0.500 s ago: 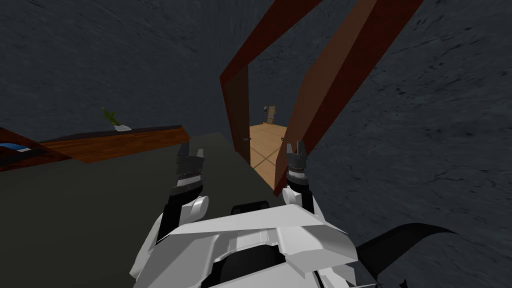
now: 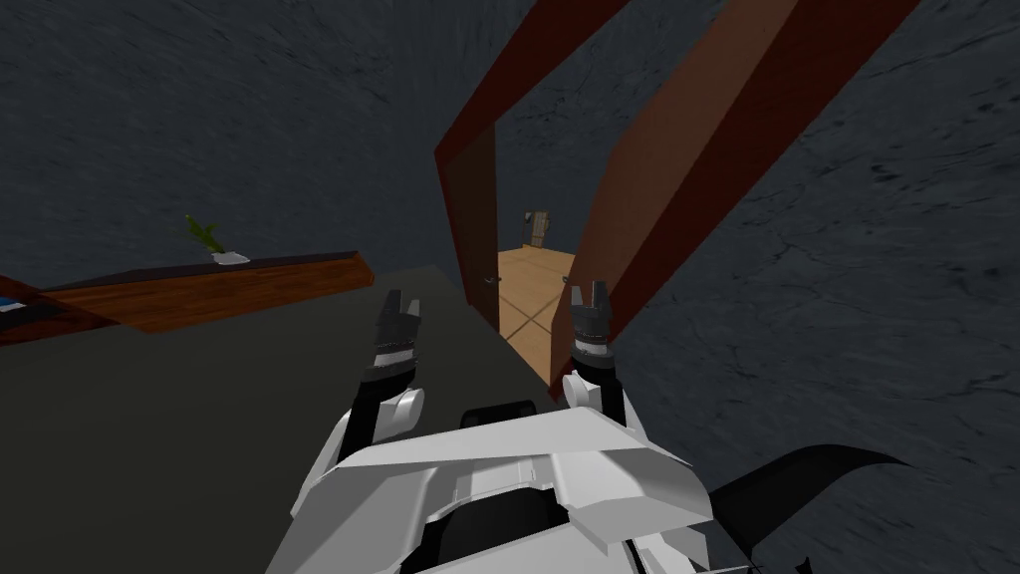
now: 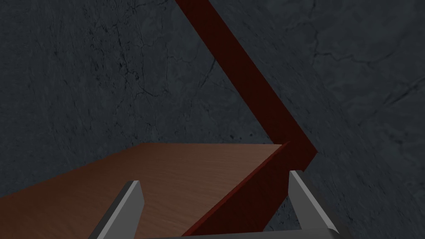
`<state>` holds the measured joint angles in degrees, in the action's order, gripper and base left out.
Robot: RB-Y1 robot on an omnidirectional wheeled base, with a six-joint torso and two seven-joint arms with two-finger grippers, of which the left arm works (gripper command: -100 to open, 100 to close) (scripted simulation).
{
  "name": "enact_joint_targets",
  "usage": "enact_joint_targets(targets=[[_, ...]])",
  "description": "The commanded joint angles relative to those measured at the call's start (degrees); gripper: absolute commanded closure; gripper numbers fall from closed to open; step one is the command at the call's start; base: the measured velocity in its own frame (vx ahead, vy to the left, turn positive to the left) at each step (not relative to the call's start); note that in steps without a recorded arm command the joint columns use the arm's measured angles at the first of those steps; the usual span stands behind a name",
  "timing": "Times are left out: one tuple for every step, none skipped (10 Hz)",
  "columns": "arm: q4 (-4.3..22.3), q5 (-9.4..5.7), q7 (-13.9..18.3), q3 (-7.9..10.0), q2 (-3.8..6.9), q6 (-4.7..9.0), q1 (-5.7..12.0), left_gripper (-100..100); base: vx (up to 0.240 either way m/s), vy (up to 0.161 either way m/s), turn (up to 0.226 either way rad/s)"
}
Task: Push the door open
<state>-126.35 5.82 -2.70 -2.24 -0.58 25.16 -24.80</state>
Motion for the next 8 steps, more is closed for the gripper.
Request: enact_joint_targets(targets=[[1.65,0.18,0.41,-0.57,0.53,0.22,0.85,-100,0.142,0.041,-0.027],[3.22,0.34,0.77,-1.11,1.02,0.62,1.45,-100,0.139,0.046,-0.025],[4.09,0.42,0.97,-1.41,1.26,0.85,1.78,-100,0.125,0.055,-0.025],[5.07,0.51,1.2,-1.75,1.5,1.1,2.15,-100,0.095,0.046,-0.022],[6.06,0.61,1.42,-2.1,1.74,1.35,2.53,-100,0.079,0.031,-0.017],[7.05,0.7,1.65,-2.44,1.98,1.61,2.9,-100,0.088,0.042,-0.019],[8.03,0.8,1.88,-2.78,2.22,1.86,3.28,-100,0.091,0.03,-0.022],[9.02,0.9,2.1,-3.12,2.46,2.11,3.65,-100,0.091,0.028,-0.019]])
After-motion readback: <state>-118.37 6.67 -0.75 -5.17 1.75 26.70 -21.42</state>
